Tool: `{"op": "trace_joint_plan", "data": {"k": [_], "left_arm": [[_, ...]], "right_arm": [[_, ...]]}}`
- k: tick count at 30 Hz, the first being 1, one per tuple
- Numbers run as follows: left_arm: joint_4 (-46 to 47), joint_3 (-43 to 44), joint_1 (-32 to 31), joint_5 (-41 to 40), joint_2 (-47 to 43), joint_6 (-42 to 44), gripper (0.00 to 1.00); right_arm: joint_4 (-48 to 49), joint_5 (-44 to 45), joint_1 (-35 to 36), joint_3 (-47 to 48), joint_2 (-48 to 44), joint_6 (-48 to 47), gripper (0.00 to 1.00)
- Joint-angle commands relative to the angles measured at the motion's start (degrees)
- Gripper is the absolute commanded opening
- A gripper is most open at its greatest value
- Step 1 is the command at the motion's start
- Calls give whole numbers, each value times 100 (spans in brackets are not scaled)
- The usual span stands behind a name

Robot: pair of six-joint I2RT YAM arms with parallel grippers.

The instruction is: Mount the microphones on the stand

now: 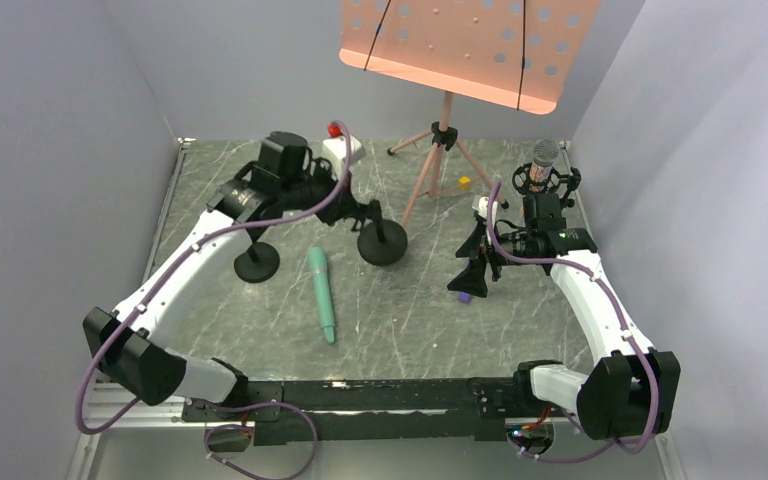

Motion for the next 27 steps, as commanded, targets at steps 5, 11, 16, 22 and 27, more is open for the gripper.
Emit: {"op": "trace_joint_plan", "data": {"k": [5, 11, 16, 22, 27], "left_arm": [[410, -318, -969, 164, -456, -18, 0], [763, -659, -1544, -487, -127, -176, 0], [1312, -1130, -1652, -781, -33, -345, 1], [1467, -1407, -1652, -860, -57, -742, 34], [1523, -1477, -1661, -918, -214, -890, 57]], "right_arm": [[41, 39, -20, 135, -24, -121, 100], [46, -21, -72, 96, -53, -203, 100], [159, -13, -89, 41, -102, -141, 100], [1785, 939, -140, -468, -342, 1517, 100], [2147, 1122, -158, -571, -428, 1832, 100]]}}
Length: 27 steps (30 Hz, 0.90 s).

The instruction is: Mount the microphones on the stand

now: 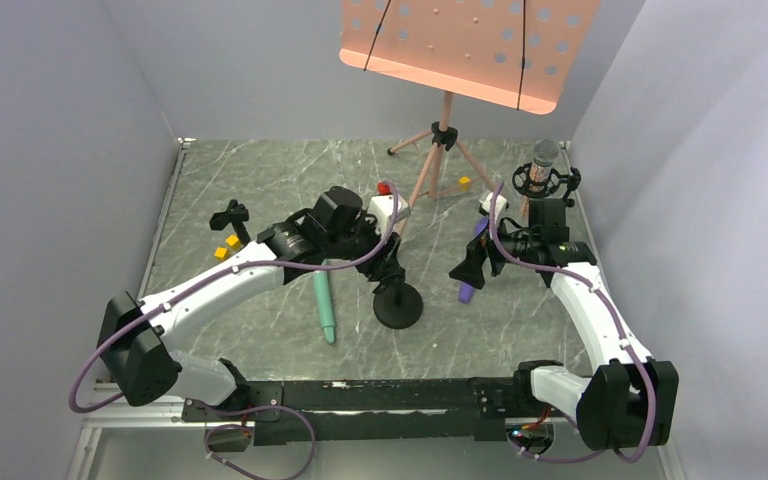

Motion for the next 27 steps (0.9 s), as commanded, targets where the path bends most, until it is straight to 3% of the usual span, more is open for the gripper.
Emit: {"op": "trace_joint_plan", "data": {"k": [1, 10, 13, 20, 24, 27], "left_arm": [[376, -24, -17, -131, -297, -256, 61], [71, -182, -9, -1407, -1439, -577, 99], [124, -617, 36, -1865, -2048, -1029, 99], [-5, -2044, 267, -2582, -3028, -2947, 99], [-151, -2401, 388, -3008, -3018, -3692, 99], [-575, -2148, 455, -3432, -2456, -4062, 97]], "right_arm": [[615, 117, -31, 109, -98, 466, 100], [-7, -608, -52, 240, -67, -276, 100], [-28, -719, -48, 205, -122, -379, 100], [84, -894, -48, 100, -289, -396, 100], [56, -896, -47, 118, -248, -400, 100], [31, -853, -49, 142, -211, -396, 100]]}}
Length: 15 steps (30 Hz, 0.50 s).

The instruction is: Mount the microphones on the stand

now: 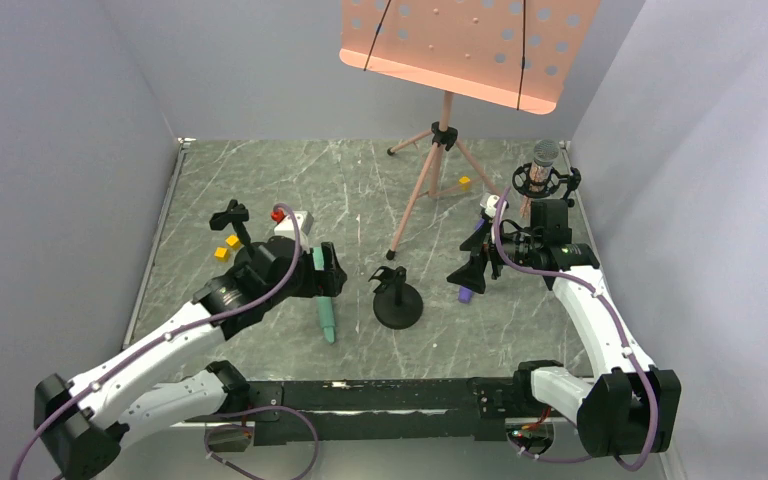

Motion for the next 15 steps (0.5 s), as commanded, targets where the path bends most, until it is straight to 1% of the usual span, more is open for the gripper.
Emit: {"op": "trace_joint_plan", "data": {"k": [1, 4, 8, 11, 15], "left_arm": [[-455, 440, 118, -839, 698, -939, 96], [-638, 750, 260, -985, 1436, -857, 93], [-482, 860, 616, -724, 2213, -690, 94], [-390, 883, 761, -617, 2549, -638, 94], [-109, 799, 959, -320, 2749, -532, 95]], "right_arm": [[67, -145, -19, 123, -33, -125, 100], [84, -118, -22, 123, -49, -127, 100], [49, -112, -21, 148, -67, -139, 100], [91, -80, -24, 124, -81, -115, 100], [38, -100, -32, 161, -7, -132, 100]]}}
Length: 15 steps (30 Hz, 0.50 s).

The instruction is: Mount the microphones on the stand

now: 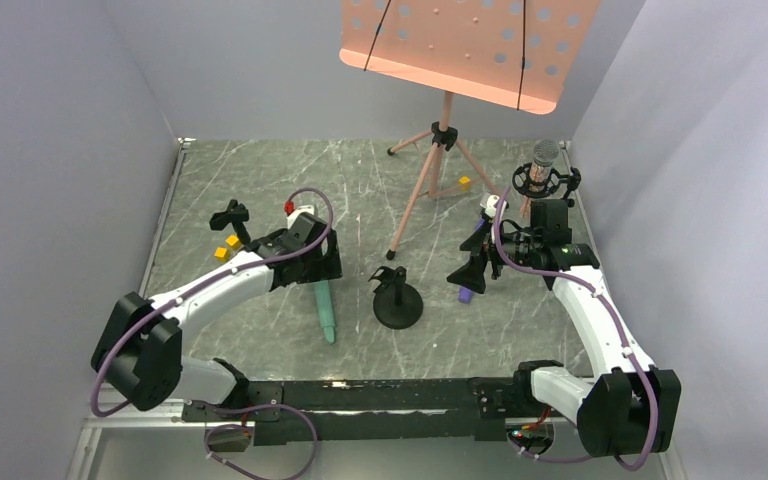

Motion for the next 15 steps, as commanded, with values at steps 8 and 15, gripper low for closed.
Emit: {"op": "trace_joint_plan", "data": {"k": [8, 15], "left_arm": [[694, 120, 385, 1065, 352, 808, 99], [419, 424, 403, 853, 641, 1033, 99]], "right_arm": [[17, -98, -28, 166, 13, -155, 100], [-23, -105, -29, 184, 49, -185, 100]]}}
